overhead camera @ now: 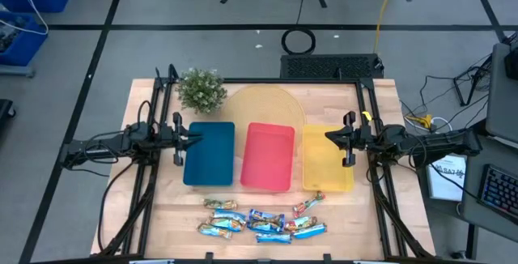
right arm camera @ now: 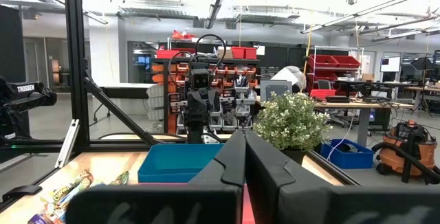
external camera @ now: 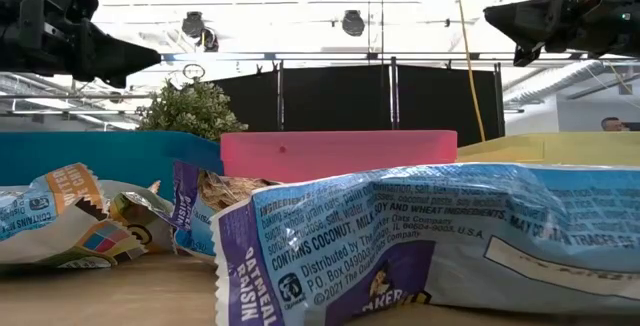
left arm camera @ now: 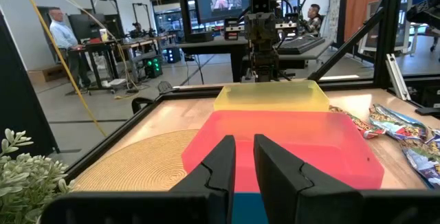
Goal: Pick and place Granola Bars by type
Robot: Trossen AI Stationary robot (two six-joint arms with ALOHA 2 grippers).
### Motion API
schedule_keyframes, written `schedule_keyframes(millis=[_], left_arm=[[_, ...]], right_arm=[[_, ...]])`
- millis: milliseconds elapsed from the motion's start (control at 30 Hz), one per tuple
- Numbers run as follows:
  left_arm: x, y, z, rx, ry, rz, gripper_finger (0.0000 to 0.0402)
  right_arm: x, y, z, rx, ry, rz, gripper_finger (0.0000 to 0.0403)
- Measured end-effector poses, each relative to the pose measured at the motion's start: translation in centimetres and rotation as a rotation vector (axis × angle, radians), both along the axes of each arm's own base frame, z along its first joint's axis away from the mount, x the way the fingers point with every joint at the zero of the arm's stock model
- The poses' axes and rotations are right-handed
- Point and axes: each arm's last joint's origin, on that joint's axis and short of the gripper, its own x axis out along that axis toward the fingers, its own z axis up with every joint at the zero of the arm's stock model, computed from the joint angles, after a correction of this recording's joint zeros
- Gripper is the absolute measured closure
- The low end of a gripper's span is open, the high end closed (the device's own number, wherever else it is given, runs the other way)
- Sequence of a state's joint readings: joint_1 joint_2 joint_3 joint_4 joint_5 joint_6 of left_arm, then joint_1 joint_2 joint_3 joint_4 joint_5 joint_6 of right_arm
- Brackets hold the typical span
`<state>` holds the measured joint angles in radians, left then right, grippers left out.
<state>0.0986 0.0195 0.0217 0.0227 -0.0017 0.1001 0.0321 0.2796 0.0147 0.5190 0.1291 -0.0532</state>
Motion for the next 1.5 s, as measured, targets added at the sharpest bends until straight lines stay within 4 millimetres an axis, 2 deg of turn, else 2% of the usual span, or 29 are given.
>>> schedule_keyframes(millis=[567,667,933,1367,1500], left_arm=[[0.0,0.0,0.0,0.000,0.000,0.000,0.0339],[0.0,0.0,0.0,-0.005,0.000,0.000,0.0339],[0.0,0.0,0.0,-0.184,-0.020,-0.005,0.0339],[-0.1,-0.1,0.9,-0.234,-0.112,-0.036,0.0339],[0.1,-0.7,1.3,-0.127,-0.068,-0.202,0.0339]], right_arm=[[0.0,0.0,0.0,-0.010,0.001,-0.002,0.0403],[0.0,0.0,0.0,0.031,-0.003,0.007,0.0403],[0.0,0.0,0.0,0.058,-0.007,0.014,0.0403],[0.0,0.0,0.0,0.045,-0.009,0.011,0.0403],[0.0,0.0,0.0,0.039,-0.003,0.009,0.0403]])
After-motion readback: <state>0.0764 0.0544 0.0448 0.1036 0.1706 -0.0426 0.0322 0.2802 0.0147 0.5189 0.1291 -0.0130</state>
